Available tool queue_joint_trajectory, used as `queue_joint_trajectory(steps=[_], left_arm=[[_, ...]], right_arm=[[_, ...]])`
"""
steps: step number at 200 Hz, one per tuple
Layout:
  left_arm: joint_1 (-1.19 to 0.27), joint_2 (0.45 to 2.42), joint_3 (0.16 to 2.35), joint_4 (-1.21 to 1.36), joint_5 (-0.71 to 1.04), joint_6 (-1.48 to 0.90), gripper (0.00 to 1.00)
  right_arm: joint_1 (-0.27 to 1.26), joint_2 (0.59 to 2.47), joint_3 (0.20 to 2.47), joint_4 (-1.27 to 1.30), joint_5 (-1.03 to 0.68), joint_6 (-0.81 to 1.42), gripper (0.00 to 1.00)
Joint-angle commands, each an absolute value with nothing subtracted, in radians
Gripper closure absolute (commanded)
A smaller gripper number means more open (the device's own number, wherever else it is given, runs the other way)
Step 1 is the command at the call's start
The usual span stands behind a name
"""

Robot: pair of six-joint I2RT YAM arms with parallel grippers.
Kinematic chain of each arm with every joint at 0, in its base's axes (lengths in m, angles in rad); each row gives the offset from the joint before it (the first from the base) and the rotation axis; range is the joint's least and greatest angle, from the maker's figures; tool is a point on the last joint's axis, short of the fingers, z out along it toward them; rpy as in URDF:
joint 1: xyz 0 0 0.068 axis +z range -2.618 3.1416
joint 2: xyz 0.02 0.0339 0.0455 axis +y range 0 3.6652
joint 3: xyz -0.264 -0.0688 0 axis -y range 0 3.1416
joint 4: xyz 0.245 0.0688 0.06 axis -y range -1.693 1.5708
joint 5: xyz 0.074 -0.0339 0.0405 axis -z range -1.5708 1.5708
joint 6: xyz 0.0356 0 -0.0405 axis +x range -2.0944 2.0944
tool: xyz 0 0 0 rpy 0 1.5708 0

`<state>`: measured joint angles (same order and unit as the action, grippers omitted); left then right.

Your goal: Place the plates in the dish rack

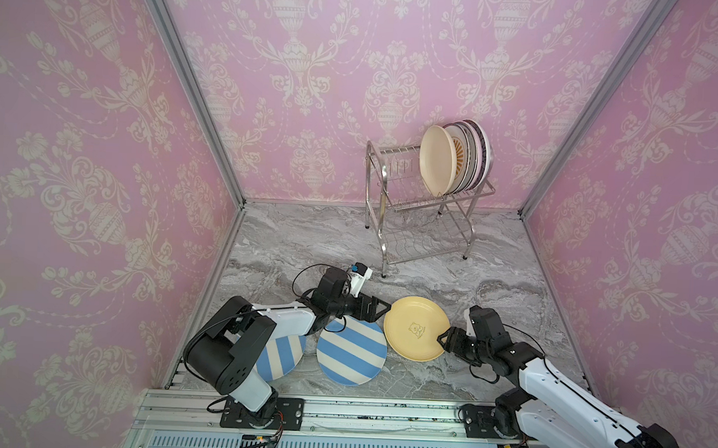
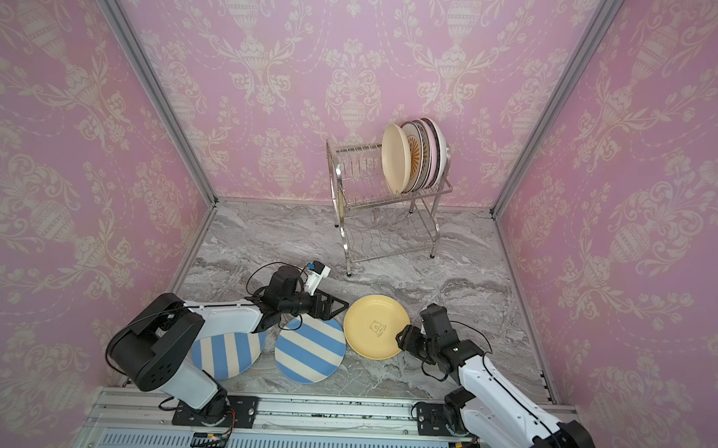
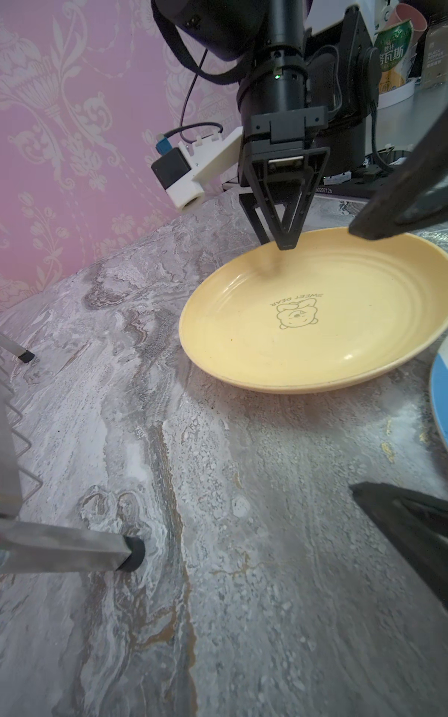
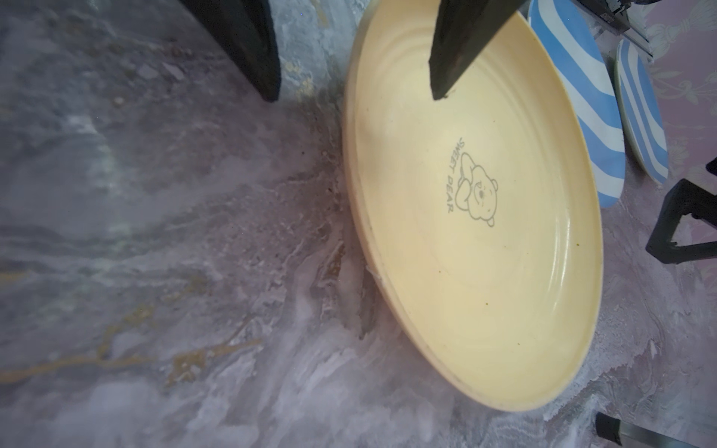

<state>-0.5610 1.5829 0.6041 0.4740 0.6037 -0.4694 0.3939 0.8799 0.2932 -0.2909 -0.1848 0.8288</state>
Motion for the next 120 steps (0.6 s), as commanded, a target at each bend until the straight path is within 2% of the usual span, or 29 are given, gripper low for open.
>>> queue_joint_trajectory(steps=[1,36,120], left_arm=[[-0.577,1.609,0.641,0.499,0.64,-0.465,0.01],[-0.6,1.63,0.652,0.495,0.641,-0.451,0.01],[-0.653,1.661,0.723,0.355,0.624,-0.366,0.01]], right_arm=[[0.388,0.885,0.259,-0.244,-0.193,0.854,0.42],[0.381,0.892,0.242,-0.216,-0.189,0.857,0.5],[0.353,0.943,0.186,-0.09,-0.186,0.874,0.6]])
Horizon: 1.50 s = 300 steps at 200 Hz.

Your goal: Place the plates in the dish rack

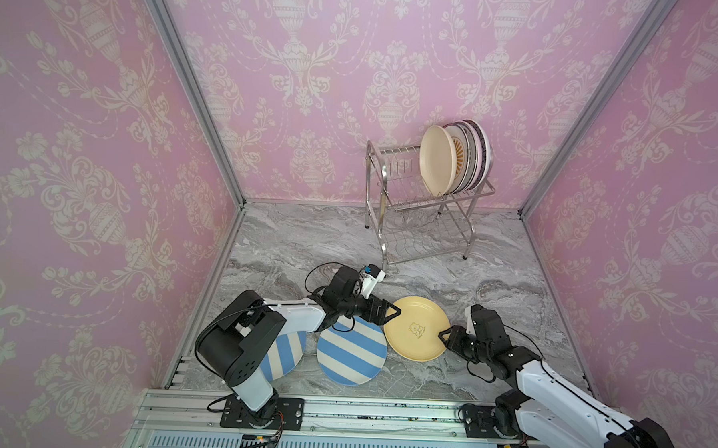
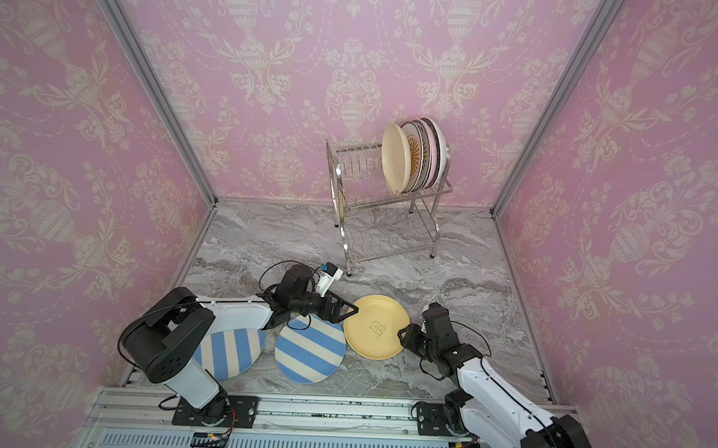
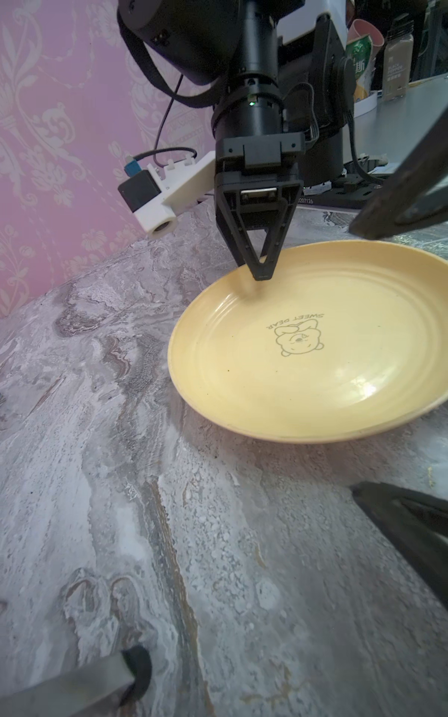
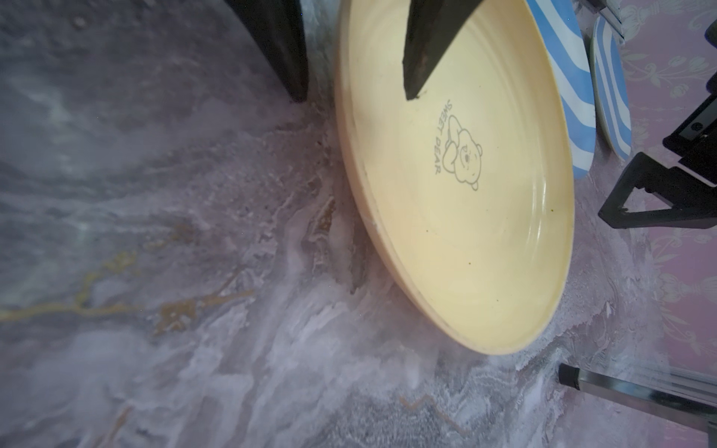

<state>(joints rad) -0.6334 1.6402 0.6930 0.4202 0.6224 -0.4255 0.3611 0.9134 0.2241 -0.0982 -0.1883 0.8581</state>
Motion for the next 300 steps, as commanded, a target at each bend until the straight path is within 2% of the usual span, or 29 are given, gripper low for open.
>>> queue_joint_trajectory(steps=[1,83,111,141,187,212,264,300], left_arm=[[-0.653,1.661,0.724,0.353,0.624,-0.365,0.01],[-0.663,1.72,0.837,0.127,0.529,-0.257,0.01],[-0.667,1.729,0.842,0.156,0.559,-0.273,0.01],[-0.676,1.745,0.847,0.196,0.59,-0.305,0.01],[-0.709,1.784,0.86,0.259,0.621,-0.346,0.01],[-0.718,1.79,0.868,0.268,0.623,-0.355,0.01],[-0.718,1.758,0.884,0.306,0.595,-0.408,0.01],[-0.703,1.662,0.919,0.265,0.541,-0.396,0.01]], right_arm=[[0.353,0.943,0.185,-0.09,-0.185,0.874,0.6],[0.345,0.938,0.189,-0.102,-0.167,0.848,0.71],[0.345,0.92,0.18,-0.103,-0.164,0.844,0.73],[0.345,0.89,0.175,-0.111,-0.154,0.848,0.8],[0.344,0.864,0.191,-0.136,-0.138,0.848,0.84],[0.345,0.87,0.215,-0.157,-0.135,0.838,0.9],[0.345,0.831,0.393,-0.435,0.0,0.719,1.0],[0.346,0.812,0.598,-0.623,0.103,0.625,1.0]])
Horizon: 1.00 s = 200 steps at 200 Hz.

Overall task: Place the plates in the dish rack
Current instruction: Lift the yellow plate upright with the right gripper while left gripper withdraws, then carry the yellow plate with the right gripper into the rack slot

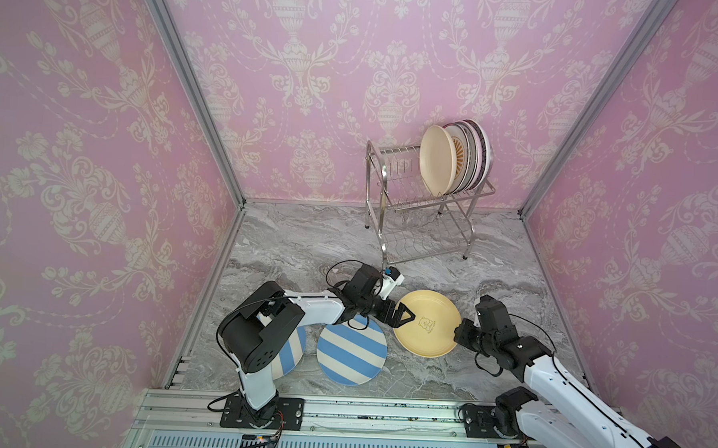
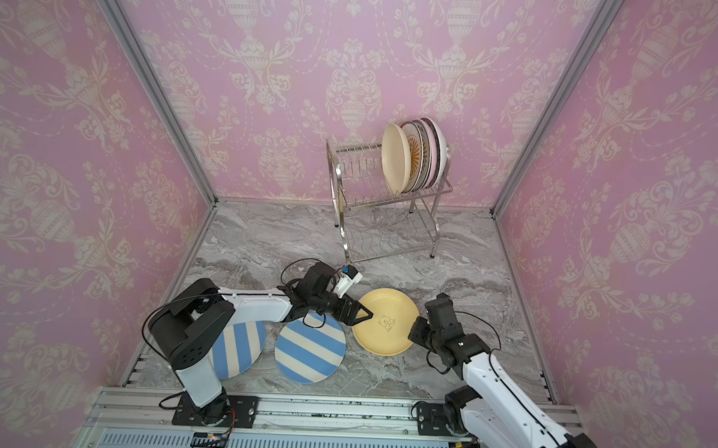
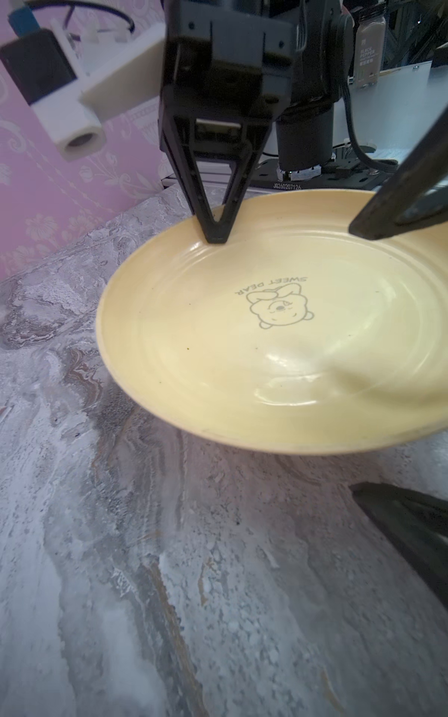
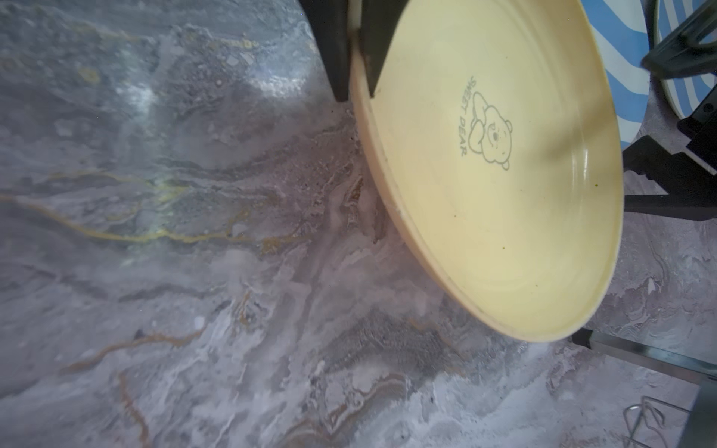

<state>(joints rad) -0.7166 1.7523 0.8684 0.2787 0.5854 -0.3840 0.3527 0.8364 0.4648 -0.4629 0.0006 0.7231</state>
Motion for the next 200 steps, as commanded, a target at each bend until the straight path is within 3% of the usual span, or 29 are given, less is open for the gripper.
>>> queue_joint_trajectory(steps=[1,55,109,139,200], left_arm=[[-0.702,1.66,0.92,0.264,0.541,-0.395,0.01],[-0.535,1.43,0.913,0.196,0.546,-0.344,0.01],[-0.417,1.303,0.867,0.208,0.506,-0.306,0.01],[-0.34,1.331,0.825,0.394,0.576,-0.346,0.01],[-0.326,1.483,0.848,0.654,0.629,-0.405,0.01]], right_arm=[[0.345,0.813,0.605,-0.628,0.107,0.621,1.0],[0.347,0.958,1.147,-0.912,0.392,0.344,1.0],[0.426,1.176,1.689,-0.877,0.443,0.159,1.0],[0.458,1.337,1.93,-0.846,0.454,0.081,1.0],[0.46,1.548,2.12,-0.568,0.558,0.008,1.0]])
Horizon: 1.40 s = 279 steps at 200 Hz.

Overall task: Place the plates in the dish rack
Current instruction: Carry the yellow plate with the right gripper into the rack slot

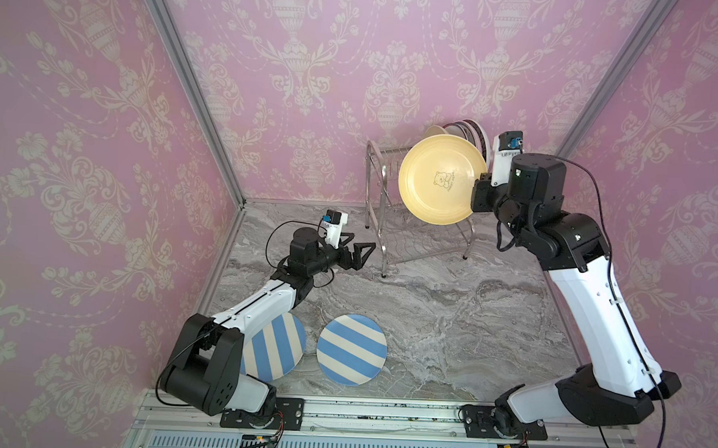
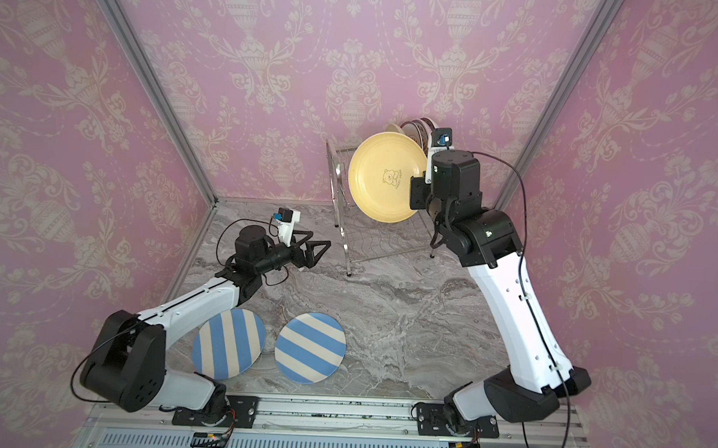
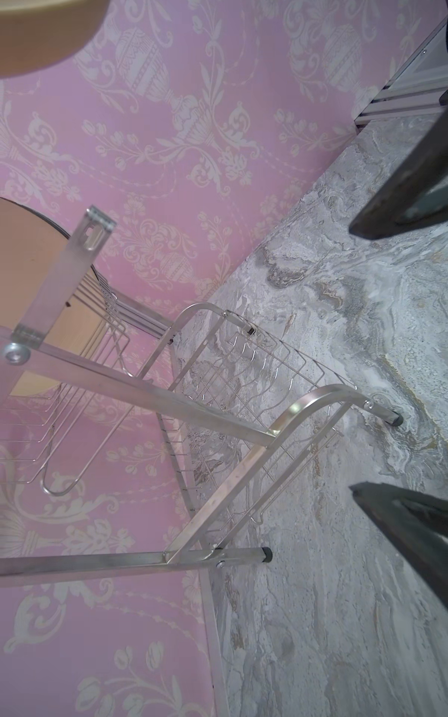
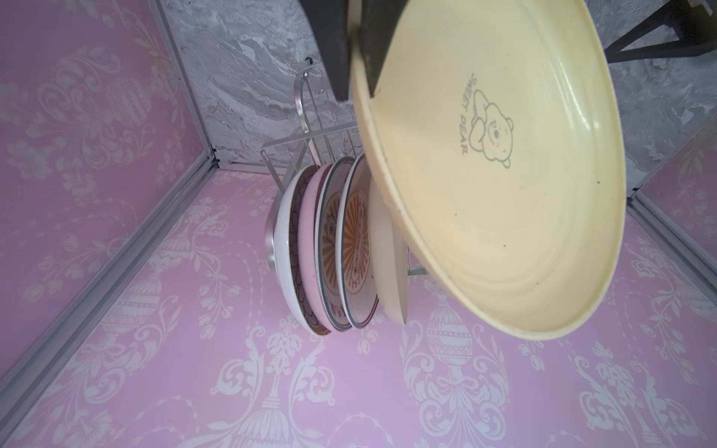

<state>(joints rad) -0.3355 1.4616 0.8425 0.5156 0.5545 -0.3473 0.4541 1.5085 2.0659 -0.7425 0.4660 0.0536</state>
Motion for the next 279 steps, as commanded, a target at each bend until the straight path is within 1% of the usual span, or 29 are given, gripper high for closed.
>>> queue_joint_trajectory(steps=[1,13,28,45,60,87,111,144,174,279], left_arm=[[-0.326,1.482,0.846,0.655,0.631,-0.406,0.01],[-0.326,1.469,0.829,0.653,0.646,-0.407,0.01],[-0.326,1.44,0.806,0.609,0.623,-0.384,0.01],[-0.318,1.421,0.801,0.545,0.598,-0.373,0.01],[-0.306,1.413,0.794,0.558,0.612,-0.407,0.01],[-0.276,1.402,0.77,0.635,0.65,-0.492,0.01],[-0.245,1.393,0.768,0.605,0.641,-0.521,0.01],[-0.218,1.375,0.744,0.602,0.653,-0.517,0.01],[-0.208,1.372,0.739,0.572,0.646,-0.482,0.01],[-0.205,1.379,0.744,0.546,0.674,-0.474,0.01]], right_arm=[[0.46,1.548,2.118,-0.562,0.56,0.007,1.0],[0.464,1.569,2.103,-0.483,0.605,-0.004,1.0],[0.472,1.593,2.082,-0.392,0.669,-0.032,1.0],[0.485,1.614,2.044,-0.271,0.722,-0.086,1.0],[0.503,1.632,2.015,-0.167,0.767,-0.157,1.0],[0.539,1.677,2.003,-0.003,0.858,-0.326,1.0],[0.57,1.729,2.008,0.148,0.934,-0.512,1.0],[0.607,1.837,2.094,0.296,1.027,-0.776,1.0],[0.62,1.925,2.172,0.34,1.07,-0.921,1.0],[0.607,2.075,2.312,0.282,1.108,-0.984,1.0]])
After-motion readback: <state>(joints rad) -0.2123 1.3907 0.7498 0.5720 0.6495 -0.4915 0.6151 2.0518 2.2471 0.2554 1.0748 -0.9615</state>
